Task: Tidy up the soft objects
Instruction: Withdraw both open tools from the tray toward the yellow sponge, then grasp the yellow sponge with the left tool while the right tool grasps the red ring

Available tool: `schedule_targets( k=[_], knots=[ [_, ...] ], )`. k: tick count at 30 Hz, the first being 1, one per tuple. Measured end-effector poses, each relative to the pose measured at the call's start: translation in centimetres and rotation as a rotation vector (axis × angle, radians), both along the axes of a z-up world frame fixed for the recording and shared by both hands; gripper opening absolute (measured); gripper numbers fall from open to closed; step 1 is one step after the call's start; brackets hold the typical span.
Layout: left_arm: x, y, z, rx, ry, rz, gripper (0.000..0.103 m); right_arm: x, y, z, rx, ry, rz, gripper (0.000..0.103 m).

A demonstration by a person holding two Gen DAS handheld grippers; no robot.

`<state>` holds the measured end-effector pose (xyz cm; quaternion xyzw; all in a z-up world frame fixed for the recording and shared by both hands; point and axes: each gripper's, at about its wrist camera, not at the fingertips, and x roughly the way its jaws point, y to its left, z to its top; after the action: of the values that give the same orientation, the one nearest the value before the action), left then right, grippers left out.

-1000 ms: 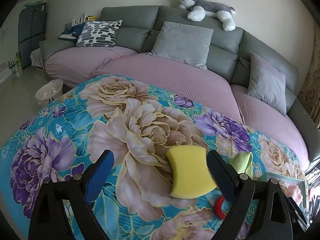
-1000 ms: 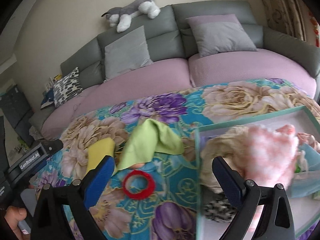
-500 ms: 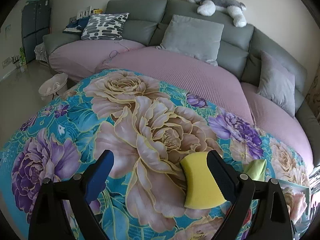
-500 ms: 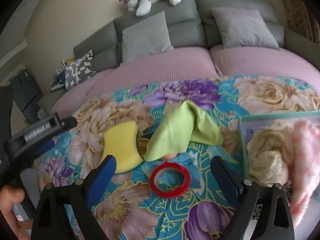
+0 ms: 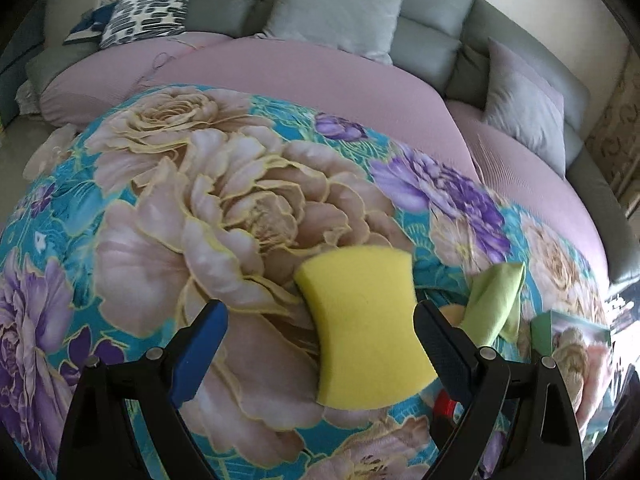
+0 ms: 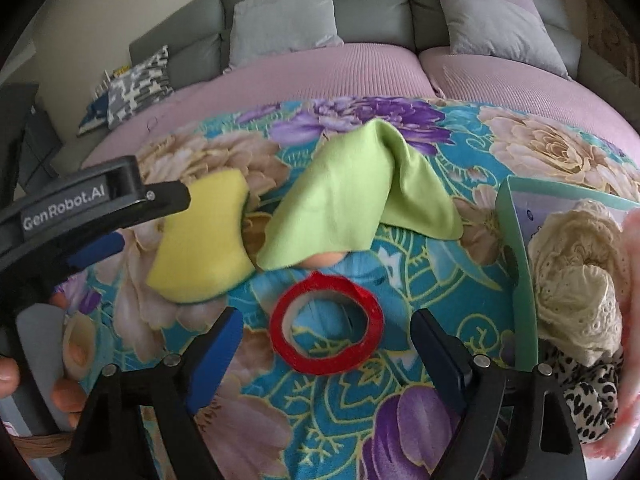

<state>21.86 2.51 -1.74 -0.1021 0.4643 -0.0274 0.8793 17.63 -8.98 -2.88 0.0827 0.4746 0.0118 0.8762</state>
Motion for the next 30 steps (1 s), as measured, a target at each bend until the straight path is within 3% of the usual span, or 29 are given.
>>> schedule_targets(
  k=[13, 18, 26, 27, 30],
  knots=[
    [0.7, -2.6, -1.4, 0.022, 0.029, -0.084, 0.094, -0.2, -0.5, -0.3, -0.03, 0.015, -0.01, 0.074],
    [0.9, -3.3, -2.3, 0.085, 0.052, -0.079, 0.094, -0.2, -0.9, -0.2, -0.015, 0.012, -0.016, 0.07],
    [0.7, -2.7, -2.7, 0.046, 0.061, -0.059, 0.094, -0.4, -1.1, -0.2, -0.005, 0.01, -0.012, 0.067],
    [0.7, -2.4, -2.7, 0.03, 0.064, -0.055, 0.093, -0.4, -1.1, -0.2, -0.003, 0.01, -0.011, 0.066],
    [0.6, -2.0, -2.8, -0.031, 0.072, -0.063, 0.076, -0.5, -1.3, -0.2, 0.008, 0.007, -0.015, 0.064]
  ],
)
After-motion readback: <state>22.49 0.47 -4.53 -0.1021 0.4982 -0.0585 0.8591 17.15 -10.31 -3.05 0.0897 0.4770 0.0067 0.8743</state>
